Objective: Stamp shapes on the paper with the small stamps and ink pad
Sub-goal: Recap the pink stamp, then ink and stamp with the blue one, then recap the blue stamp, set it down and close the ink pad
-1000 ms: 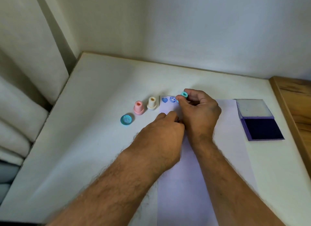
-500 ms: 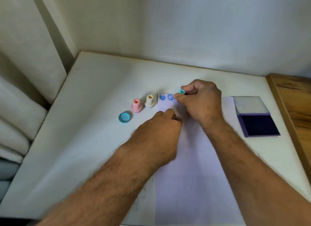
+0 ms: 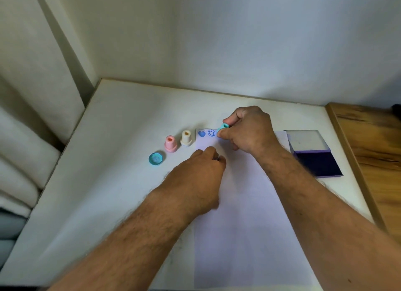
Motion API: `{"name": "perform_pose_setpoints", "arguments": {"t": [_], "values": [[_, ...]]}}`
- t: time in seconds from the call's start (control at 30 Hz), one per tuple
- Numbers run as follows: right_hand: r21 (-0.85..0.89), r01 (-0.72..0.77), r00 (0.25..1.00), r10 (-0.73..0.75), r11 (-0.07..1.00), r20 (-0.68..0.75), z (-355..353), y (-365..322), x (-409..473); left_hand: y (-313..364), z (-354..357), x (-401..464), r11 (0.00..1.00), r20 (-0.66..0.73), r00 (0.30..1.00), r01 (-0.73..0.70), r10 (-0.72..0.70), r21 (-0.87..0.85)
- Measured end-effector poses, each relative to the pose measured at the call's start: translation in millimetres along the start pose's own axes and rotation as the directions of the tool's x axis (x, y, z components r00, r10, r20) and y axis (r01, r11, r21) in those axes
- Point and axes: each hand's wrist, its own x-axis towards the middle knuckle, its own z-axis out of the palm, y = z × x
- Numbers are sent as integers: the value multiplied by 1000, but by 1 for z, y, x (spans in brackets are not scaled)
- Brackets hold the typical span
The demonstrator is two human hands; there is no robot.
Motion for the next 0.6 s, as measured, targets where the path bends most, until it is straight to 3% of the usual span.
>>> {"name": "perform_pose_setpoints", "arguments": {"t": [0.1,0.17,0.23,0.33,0.43,0.6], "values": [[121,-6,998,13,993,-57,-2,6,-11,0,0,-1,1000,-14,1000,-3,3,1],[333,-40,993,75,942,-92,-10,7,-24,0,1,-3,1000,-24,1000,-1,1,1],[569,-94,981,174,817,-88,-21,6,-40,0,1,-5,1000,-37,999,2,-2,4],[765,-177,954,299,619,-22,-36,1,-66,1,1,-8,1000,-44,999,10,-11,-11],[841,-255,926,371,478,69,-45,-3,-90,1,0,-9,998,-60,998,8,-12,-55],[839,-322,911,384,438,150,-47,-2,-114,2,-18,-18,970,-241,964,56,-115,-238]]}}
